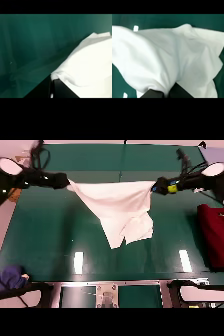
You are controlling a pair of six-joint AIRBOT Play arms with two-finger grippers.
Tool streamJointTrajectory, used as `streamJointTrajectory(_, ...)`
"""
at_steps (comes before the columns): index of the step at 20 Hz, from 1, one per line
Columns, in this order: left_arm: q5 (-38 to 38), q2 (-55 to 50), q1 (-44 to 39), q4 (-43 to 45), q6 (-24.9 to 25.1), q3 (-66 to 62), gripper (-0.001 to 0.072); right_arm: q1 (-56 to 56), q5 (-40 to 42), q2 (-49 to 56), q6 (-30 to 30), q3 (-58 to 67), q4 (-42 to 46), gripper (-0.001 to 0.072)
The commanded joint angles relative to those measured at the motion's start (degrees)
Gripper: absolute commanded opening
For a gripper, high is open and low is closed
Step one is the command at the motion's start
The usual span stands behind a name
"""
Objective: Fold the shirts.
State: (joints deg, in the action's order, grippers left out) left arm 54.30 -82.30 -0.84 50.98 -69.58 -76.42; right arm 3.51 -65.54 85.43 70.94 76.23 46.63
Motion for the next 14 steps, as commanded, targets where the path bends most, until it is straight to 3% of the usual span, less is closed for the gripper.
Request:
streamJointTrajectory(1, -1.09, -7.5, -1.27, -0.85, 0.02, 1.09, 0.0022, -1.88, 1.62, 7.13, -0.68, -1.64, -0.02, 0.012)
streamJointTrajectory(2, -1.16, -8.09, -1.46, -0.81, 0.02, 1.07, 0.0022, -1.03, 0.98, 7.13, -0.59, -1.38, 0.5, 0.0307)
streamJointTrajectory(3, -1.44, -8.26, -1.49, -0.59, 0.07, 1.07, 0.0022, 0.63, -0.9, 6.78, 0.59, -0.74, 1.36, 0.0362)
streamJointTrajectory(7, -1.49, -8.24, -1.49, -0.33, 2.23, 1.01, 0.0021, 10.05, -8.72, 2.8, 5.7, -3.28, 3.02, 0.0352)
streamJointTrajectory(12, -1.38, -8.24, -1.49, 0.2, 2.64, 1.01, 0.0021, 14.36, -7.91, -8.24, 6.71, -22.36, 2.91, 0.0356)
streamJointTrajectory(14, -1.36, -8.24, -1.49, 0.37, 3.1, 1.01, 0.0022, 12.09, -4.17, -11.76, 6.67, -31.01, 2.54, 0.0477)
